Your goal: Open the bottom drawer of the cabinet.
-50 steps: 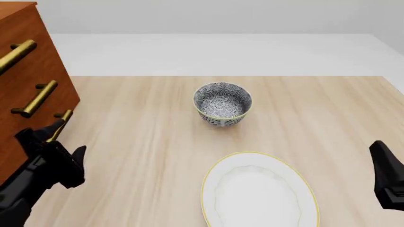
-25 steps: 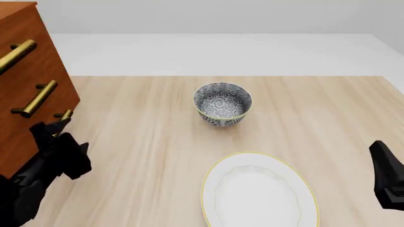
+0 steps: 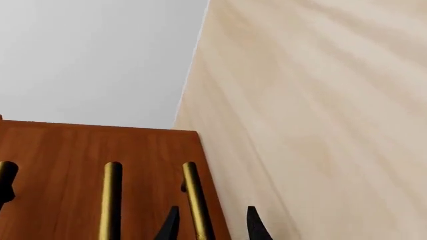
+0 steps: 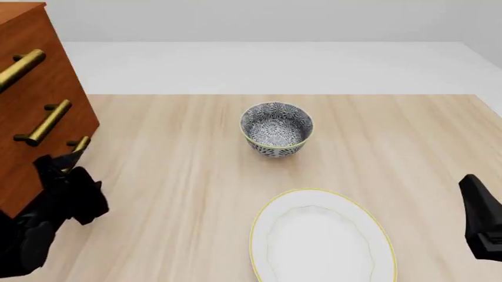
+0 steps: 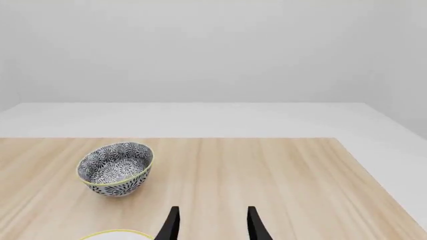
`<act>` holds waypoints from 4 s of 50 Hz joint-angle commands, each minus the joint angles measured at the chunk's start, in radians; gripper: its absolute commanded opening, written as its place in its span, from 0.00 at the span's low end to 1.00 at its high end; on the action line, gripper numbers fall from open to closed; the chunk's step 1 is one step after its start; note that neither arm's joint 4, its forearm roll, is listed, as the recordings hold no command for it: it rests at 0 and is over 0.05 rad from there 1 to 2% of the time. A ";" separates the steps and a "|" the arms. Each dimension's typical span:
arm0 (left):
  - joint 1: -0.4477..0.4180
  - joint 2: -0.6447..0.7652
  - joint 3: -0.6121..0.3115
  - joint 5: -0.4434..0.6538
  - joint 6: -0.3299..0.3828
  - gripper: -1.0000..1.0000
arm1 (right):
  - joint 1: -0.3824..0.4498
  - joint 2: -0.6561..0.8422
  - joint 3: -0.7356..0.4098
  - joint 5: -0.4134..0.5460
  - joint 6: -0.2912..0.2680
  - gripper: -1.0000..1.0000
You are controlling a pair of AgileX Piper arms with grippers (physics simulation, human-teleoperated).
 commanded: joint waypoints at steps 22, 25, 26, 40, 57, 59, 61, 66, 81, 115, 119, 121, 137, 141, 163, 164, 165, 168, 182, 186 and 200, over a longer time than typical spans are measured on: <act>0.083 0.129 -0.088 0.000 0.016 1.00 | 0.000 0.000 0.000 0.000 0.000 1.00; 0.090 0.140 -0.100 0.000 0.017 1.00 | 0.000 0.000 0.000 0.000 0.000 1.00; 0.091 0.145 -0.105 0.000 0.017 1.00 | 0.000 0.000 0.000 0.000 0.000 1.00; 0.141 0.221 -0.163 0.000 0.018 1.00 | 0.000 0.000 0.000 0.000 0.000 1.00; 0.163 0.257 -0.191 0.000 0.023 1.00 | 0.000 0.000 0.000 0.000 0.000 1.00; 0.156 0.255 -0.190 0.000 0.019 1.00 | 0.000 0.001 0.000 0.000 0.000 1.00; 0.146 0.188 -0.152 0.000 0.005 0.00 | 0.000 0.000 0.000 0.000 0.000 1.00; 0.123 0.168 -0.133 0.000 -0.002 0.00 | 0.000 0.000 0.000 0.000 0.000 1.00; 0.058 0.133 -0.106 0.000 0.021 0.00 | 0.000 0.000 0.000 0.000 0.000 1.00; -0.139 0.208 -0.158 0.000 -0.012 0.00 | 0.000 0.000 0.000 0.000 0.000 1.00; -0.159 0.215 -0.166 0.000 -0.017 0.00 | 0.000 0.000 0.000 0.000 0.000 1.00; -0.166 0.216 -0.168 0.000 -0.015 0.00 | 0.000 0.000 0.000 0.000 0.000 1.00; -0.275 0.240 -0.184 0.000 -0.041 0.00 | 0.000 0.000 0.000 0.000 0.000 1.00; -0.302 0.236 -0.178 0.000 -0.047 0.00 | 0.000 0.000 0.000 0.000 0.000 1.00; -0.409 0.221 -0.165 0.000 -0.071 0.00 | 0.000 0.000 0.000 0.000 0.000 1.00; -0.411 0.221 -0.165 0.000 -0.071 0.00 | 0.000 0.001 0.000 0.000 0.000 1.00; -0.411 0.217 -0.162 0.000 -0.073 0.00 | 0.000 0.001 0.000 0.000 0.000 1.00; -0.418 0.215 -0.158 0.000 -0.076 0.00 | 0.000 0.000 0.000 0.000 0.000 1.00; -0.456 -0.178 0.126 0.000 -0.190 1.00 | 0.000 0.000 0.000 0.000 0.000 1.00; -0.486 -0.347 0.224 0.000 -0.223 1.00 | 0.000 0.000 0.000 0.000 0.000 1.00; -0.450 -0.969 0.135 0.807 -0.577 1.00 | 0.000 0.000 0.000 0.000 0.000 1.00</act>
